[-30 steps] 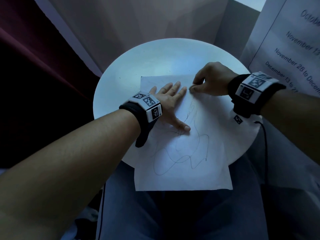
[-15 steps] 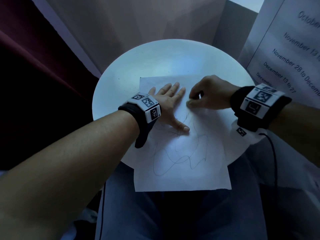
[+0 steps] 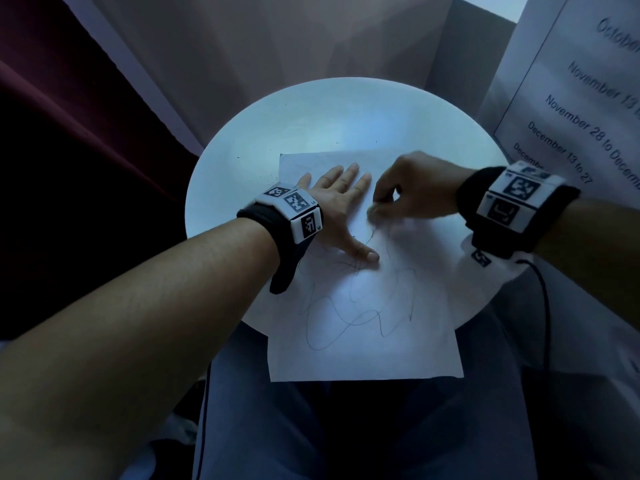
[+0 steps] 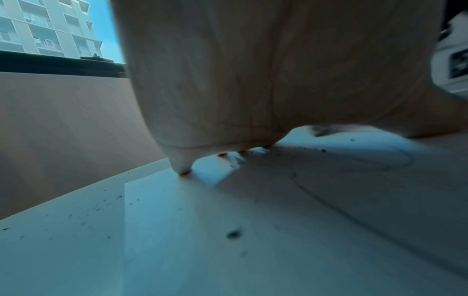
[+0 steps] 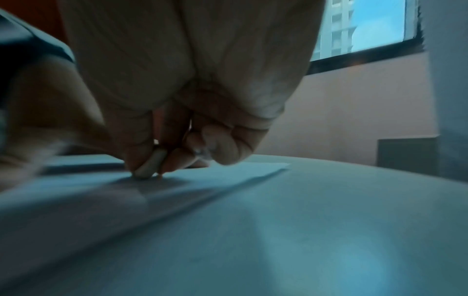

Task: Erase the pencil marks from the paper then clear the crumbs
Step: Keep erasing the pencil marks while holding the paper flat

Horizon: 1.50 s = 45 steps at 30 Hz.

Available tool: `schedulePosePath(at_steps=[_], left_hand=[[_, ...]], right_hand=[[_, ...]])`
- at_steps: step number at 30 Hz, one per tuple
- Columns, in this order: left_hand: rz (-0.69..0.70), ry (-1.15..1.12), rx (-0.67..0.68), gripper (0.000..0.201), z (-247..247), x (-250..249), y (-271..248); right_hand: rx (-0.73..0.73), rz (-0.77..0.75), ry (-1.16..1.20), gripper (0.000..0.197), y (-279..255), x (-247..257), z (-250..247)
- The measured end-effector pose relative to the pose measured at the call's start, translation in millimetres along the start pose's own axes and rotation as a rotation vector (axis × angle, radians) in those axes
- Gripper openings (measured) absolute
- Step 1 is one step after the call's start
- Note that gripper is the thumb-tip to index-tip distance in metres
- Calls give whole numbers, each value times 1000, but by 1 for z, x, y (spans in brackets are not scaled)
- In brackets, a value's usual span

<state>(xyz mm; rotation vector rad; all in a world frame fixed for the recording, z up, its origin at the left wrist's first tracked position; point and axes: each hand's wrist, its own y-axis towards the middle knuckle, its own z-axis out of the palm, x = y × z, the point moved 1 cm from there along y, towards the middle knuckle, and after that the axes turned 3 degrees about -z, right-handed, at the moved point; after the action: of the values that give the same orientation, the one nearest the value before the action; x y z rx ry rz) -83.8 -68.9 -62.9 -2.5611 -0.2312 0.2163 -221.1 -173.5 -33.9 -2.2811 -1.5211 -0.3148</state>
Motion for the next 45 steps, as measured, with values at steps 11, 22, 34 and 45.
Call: schedulePosePath(at_steps=[11, 22, 34, 45], left_hand=[[-3, -13, -7, 143, -1, -2, -2], [-1, -2, -11, 143, 1, -1, 0], [-1, -1, -18, 142, 1, -1, 0], [0, -8, -16, 143, 1, -1, 0]], right_hand=[[-16, 29, -26, 12, -1, -3, -4], [-93, 82, -63, 15, -5, -13, -4], [-79, -5, -141, 16, -5, -6, 2], [-80, -62, -196, 15, -15, -5, 5]])
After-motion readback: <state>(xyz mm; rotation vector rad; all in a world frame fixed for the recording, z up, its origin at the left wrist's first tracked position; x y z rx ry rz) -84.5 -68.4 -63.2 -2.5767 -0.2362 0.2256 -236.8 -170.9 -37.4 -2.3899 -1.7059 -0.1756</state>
